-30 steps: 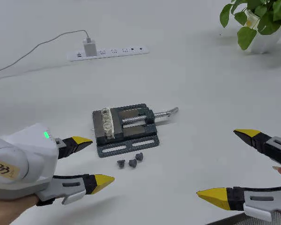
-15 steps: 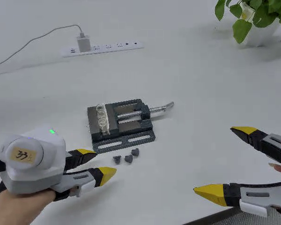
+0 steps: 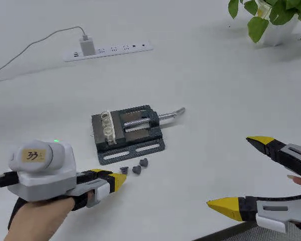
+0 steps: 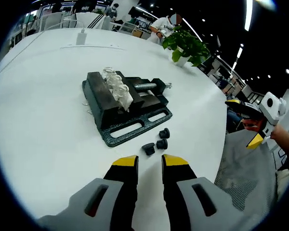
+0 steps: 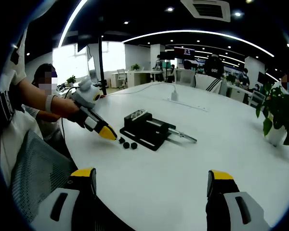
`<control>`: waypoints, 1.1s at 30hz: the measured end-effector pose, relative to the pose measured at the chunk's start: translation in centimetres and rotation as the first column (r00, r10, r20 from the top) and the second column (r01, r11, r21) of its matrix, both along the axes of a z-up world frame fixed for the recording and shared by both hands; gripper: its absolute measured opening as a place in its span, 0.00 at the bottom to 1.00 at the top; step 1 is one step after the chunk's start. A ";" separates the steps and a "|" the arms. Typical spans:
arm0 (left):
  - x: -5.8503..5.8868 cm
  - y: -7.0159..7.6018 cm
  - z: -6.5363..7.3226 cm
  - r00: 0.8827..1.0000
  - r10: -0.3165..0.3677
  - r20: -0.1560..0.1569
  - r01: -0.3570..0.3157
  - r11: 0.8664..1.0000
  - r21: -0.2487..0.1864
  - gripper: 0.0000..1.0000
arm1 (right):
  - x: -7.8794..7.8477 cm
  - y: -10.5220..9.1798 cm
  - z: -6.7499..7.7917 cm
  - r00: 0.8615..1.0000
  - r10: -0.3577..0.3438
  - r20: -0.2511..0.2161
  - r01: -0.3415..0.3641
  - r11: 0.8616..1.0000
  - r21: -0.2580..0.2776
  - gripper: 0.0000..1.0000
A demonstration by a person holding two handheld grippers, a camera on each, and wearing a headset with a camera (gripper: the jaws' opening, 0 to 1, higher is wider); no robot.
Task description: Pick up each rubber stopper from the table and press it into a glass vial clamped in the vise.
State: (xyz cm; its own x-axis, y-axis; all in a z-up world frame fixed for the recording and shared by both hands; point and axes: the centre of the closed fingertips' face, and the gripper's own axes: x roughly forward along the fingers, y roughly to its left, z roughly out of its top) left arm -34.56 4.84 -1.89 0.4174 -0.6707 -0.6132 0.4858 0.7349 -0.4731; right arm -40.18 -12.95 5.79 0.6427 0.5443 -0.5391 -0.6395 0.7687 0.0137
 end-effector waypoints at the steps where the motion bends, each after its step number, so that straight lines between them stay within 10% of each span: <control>1: 0.1 0.0 -0.1 1.000 0.010 -0.006 -0.010 1.000 0.000 0.15 | 0.0 0.0 0.0 1.000 0.000 0.000 0.000 1.000 0.001 0.95; 33: 0.5 -0.6 -0.5 0.978 0.207 -0.024 -0.207 0.978 0.014 0.05 | -0.7 -1.1 -0.8 1.000 -0.023 -0.016 0.024 0.999 0.047 0.94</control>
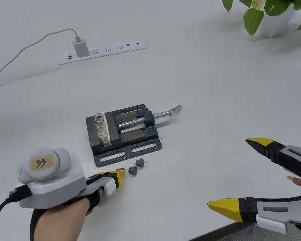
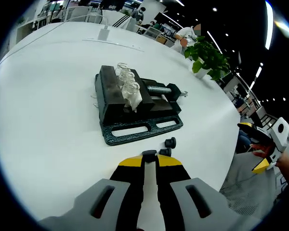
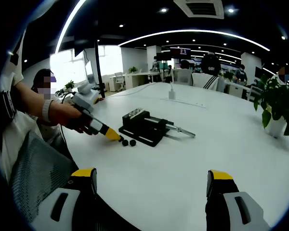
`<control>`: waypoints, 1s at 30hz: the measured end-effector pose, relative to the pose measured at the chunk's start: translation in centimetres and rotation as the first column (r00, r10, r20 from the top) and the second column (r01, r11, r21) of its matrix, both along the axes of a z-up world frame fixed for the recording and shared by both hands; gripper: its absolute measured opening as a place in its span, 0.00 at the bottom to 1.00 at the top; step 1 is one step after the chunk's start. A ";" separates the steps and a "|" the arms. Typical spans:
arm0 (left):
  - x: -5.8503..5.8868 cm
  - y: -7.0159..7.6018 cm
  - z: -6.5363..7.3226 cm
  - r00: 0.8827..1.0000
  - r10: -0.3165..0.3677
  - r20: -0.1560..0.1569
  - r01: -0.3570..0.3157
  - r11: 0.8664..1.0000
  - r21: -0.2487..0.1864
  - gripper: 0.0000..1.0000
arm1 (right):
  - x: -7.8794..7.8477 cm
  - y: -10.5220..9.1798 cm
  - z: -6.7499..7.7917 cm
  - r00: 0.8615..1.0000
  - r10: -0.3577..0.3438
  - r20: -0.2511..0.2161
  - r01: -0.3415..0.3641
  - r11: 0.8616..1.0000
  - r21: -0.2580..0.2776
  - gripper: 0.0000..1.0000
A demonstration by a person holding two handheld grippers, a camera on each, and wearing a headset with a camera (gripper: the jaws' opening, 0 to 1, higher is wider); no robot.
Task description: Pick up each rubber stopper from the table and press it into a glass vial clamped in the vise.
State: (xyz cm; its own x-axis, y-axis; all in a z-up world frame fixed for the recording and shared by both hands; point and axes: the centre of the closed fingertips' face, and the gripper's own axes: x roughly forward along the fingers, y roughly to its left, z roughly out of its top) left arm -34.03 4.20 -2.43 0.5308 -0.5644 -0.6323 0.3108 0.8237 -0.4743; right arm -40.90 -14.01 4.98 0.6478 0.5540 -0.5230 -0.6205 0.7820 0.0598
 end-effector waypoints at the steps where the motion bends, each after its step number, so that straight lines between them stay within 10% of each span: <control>1: 0.0 0.0 0.0 1.000 0.000 0.000 0.000 1.000 0.001 0.05 | 0.0 0.0 0.0 1.000 0.000 -0.001 0.000 1.000 0.001 0.94; 23: -0.4 -0.5 0.5 0.998 -0.056 0.013 0.057 0.998 -0.037 0.04 | -0.3 0.8 0.0 1.000 0.020 -0.008 -0.020 1.000 0.002 0.94; 30: -0.5 -0.6 1.6 0.971 -0.206 0.123 0.205 0.978 0.018 0.04 | -0.2 1.7 -0.1 0.997 0.071 -0.021 -0.071 0.997 -0.015 0.94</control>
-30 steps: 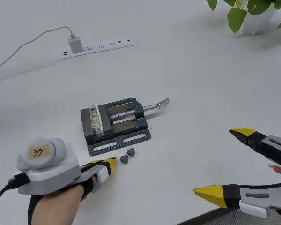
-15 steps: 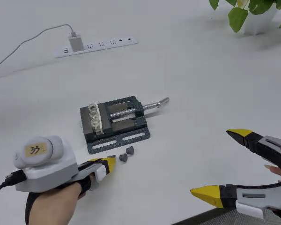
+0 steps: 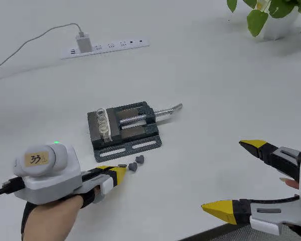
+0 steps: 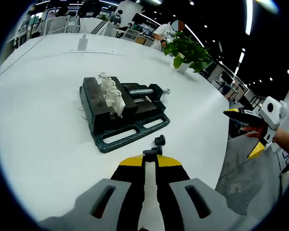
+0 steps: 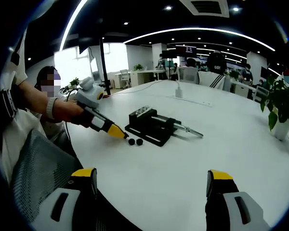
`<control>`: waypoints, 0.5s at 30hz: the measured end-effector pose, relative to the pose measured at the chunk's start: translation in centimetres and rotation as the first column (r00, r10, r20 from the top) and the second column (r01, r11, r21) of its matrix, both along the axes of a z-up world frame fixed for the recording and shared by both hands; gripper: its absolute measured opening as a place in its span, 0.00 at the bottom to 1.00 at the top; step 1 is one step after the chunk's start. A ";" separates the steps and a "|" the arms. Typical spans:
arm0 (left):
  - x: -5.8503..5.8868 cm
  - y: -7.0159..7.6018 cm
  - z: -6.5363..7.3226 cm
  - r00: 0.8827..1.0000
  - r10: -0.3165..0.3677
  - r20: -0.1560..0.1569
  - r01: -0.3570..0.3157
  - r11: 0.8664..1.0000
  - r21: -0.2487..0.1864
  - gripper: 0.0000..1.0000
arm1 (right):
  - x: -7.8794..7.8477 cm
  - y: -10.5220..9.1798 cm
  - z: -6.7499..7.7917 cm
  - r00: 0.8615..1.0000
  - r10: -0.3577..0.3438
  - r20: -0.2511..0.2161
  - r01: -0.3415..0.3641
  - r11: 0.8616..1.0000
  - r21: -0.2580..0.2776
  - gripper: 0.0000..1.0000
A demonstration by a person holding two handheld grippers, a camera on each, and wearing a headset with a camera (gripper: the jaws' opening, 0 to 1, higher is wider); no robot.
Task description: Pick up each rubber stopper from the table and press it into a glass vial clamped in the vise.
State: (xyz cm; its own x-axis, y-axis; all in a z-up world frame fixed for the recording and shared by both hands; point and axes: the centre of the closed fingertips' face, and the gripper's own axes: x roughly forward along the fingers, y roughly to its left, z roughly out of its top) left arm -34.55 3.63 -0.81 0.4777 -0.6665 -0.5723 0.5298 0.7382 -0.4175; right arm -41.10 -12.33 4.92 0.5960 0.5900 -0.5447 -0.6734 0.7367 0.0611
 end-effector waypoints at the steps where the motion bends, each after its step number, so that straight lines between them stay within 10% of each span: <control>1: 0.0 0.0 0.2 1.000 -0.014 0.010 0.014 1.000 -0.002 0.04 | 0.1 0.1 0.0 1.000 0.009 -0.001 -0.009 1.000 -0.005 0.94; 15: -0.4 1.1 4.4 0.937 -0.262 0.230 0.240 0.963 0.121 0.04 | 2.2 2.4 1.5 0.985 0.172 -0.005 -0.172 0.984 -0.051 0.85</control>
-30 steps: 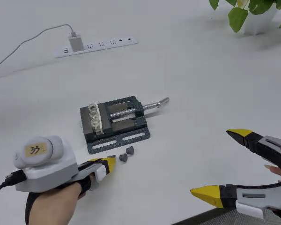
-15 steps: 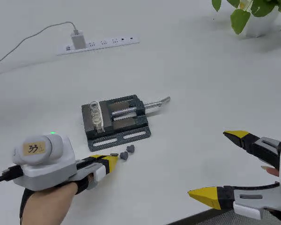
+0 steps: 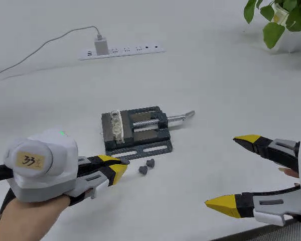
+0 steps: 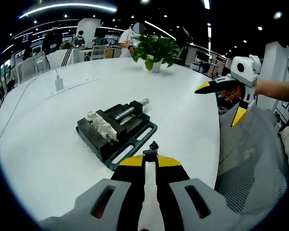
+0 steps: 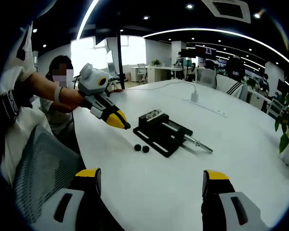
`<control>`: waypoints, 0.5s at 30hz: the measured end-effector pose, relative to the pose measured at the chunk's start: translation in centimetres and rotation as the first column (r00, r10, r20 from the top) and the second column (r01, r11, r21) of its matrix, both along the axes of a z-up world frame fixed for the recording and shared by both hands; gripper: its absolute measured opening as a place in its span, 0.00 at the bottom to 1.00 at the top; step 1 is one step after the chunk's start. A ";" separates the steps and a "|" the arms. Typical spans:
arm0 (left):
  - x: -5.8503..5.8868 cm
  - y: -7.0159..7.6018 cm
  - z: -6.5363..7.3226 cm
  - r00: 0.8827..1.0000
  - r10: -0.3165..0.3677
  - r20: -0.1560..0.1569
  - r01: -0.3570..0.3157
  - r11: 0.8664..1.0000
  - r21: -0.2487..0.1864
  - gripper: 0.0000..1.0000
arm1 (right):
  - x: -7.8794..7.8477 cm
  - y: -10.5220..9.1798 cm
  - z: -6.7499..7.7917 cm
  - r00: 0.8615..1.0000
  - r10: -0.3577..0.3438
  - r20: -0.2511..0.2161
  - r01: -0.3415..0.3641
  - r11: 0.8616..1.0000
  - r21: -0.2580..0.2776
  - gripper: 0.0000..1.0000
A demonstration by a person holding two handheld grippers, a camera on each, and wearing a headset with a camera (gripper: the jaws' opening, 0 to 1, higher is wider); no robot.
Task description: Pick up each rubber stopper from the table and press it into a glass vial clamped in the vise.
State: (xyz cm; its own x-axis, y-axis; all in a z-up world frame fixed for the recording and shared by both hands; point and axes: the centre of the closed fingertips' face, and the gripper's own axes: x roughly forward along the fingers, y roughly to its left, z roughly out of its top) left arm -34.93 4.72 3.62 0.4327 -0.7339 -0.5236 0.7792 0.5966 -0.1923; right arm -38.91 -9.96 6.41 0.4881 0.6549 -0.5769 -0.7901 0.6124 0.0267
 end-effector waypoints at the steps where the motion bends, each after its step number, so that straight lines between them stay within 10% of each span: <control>1: -0.1 0.0 0.2 1.000 -0.009 0.005 0.009 1.000 0.003 0.04 | 0.1 0.2 0.1 1.000 0.011 -0.007 -0.011 1.000 0.003 0.84; 15: -0.9 0.1 2.1 0.972 -0.187 0.142 0.174 0.980 0.098 0.04 | 1.3 4.9 1.2 0.967 0.253 -0.039 -0.254 0.967 -0.029 0.69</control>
State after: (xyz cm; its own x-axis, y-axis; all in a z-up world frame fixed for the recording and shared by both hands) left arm -35.85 4.78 5.70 0.3752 -0.7634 -0.5258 0.8916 0.4523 -0.0204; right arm -37.65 -5.08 7.65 0.2879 0.7345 -0.6146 -0.9186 0.3931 0.0395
